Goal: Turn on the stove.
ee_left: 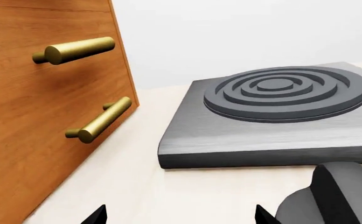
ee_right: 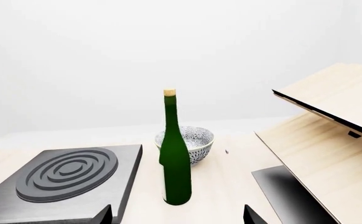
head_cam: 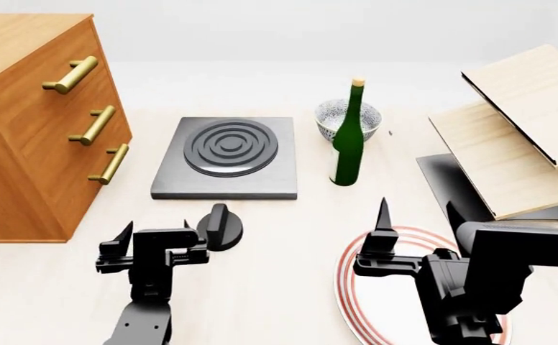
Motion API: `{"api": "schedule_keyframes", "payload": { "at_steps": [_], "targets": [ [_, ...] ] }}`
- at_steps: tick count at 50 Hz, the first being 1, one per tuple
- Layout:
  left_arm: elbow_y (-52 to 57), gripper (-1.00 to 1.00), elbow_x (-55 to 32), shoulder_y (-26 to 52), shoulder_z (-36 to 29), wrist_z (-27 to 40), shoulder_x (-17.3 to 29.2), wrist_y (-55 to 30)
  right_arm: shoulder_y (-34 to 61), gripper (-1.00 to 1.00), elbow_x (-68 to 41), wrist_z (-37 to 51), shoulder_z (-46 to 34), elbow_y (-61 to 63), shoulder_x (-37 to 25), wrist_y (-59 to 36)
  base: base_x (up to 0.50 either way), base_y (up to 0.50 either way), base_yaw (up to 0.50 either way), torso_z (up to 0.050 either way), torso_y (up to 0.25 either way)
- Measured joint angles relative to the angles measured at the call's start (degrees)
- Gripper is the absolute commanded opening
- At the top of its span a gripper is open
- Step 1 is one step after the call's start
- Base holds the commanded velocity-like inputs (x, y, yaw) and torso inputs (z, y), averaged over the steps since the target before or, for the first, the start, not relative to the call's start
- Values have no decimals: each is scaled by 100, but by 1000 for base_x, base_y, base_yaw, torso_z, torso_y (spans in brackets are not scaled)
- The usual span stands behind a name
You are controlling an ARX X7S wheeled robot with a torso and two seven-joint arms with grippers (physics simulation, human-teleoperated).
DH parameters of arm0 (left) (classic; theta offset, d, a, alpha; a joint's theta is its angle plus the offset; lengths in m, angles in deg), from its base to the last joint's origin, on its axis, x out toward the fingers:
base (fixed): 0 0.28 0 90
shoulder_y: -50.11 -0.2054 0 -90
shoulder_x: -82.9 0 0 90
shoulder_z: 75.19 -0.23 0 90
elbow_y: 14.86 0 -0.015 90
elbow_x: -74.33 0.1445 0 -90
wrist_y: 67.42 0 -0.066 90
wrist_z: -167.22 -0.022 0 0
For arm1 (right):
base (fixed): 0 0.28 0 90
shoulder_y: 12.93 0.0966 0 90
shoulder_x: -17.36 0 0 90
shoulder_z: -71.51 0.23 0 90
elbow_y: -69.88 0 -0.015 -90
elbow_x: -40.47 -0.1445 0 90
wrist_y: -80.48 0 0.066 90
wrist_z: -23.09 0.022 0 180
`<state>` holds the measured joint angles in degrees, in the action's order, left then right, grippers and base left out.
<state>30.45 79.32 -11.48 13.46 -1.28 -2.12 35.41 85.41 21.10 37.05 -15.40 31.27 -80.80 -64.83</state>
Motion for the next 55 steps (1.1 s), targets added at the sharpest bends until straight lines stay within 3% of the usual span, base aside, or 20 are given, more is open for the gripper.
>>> {"api": "schedule_keyframes", "payload": {
  "at_steps": [14,30,41,48,55],
  "targets": [
    [-833,100,31,372,-179,21,-185,384,-43,100,-61,59,-21,-28,-61,67,0,0,0,0,0],
    [66,100,-516,128,-961,257,-284,-491,-109,100,-155,99,30,-84,-117,176,0,0,0,0,0],
    [3073,100,-1061,-516,-1554,103,13,-2369,-150,100,-213,136,39,-112,-139,236,0,0,0,0,0],
    [5328,100,-1658,-826,-1324,166,305,-3862,-172,100,-241,164,17,-128,-148,277,0,0,0,0,0],
    [6871,100,-2158,-1096,-941,286,520,-4877,-180,100,-256,195,-15,-155,-169,309,0,0,0,0,0]
  ]
}}
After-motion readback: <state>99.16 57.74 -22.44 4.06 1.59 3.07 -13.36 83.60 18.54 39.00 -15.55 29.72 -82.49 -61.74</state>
